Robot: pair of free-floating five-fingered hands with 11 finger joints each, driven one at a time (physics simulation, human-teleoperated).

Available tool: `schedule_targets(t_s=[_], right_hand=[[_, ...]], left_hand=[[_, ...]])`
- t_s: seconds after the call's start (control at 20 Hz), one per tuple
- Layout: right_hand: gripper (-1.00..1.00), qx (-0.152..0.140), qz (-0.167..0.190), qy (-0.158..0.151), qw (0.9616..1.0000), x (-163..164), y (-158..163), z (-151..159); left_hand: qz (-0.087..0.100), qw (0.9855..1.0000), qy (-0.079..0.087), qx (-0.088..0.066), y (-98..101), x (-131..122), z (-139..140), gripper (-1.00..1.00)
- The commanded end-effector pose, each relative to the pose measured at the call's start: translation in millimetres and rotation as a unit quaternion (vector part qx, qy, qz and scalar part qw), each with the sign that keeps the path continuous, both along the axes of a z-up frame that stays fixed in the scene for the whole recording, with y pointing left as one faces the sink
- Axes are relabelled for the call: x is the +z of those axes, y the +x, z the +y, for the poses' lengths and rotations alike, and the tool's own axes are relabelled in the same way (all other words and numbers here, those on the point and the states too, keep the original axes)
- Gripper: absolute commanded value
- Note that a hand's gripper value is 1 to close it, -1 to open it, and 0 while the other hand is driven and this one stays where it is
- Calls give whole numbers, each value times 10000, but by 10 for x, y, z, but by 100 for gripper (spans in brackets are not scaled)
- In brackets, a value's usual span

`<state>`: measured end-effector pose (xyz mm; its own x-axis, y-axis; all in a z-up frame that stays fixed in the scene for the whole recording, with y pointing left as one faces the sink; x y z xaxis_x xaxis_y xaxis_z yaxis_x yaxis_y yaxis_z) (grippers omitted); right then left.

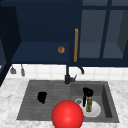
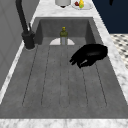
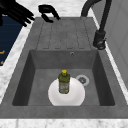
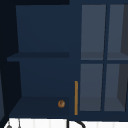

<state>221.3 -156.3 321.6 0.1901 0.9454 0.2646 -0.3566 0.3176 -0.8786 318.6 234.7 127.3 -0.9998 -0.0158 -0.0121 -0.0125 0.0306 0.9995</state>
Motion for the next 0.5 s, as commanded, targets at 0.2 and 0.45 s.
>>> schedule_targets(t_s=[0.2, 0.45], right_hand=[[-100, -1, -603, 46, 9982, 229, -320, 20], [-100, -107, -771, 131, 9969, 287, -536, 17]], left_hand=[[0, 10000, 0, 0, 0, 0, 0, 0], [0, 10000, 0, 0, 0, 0, 0, 0]])
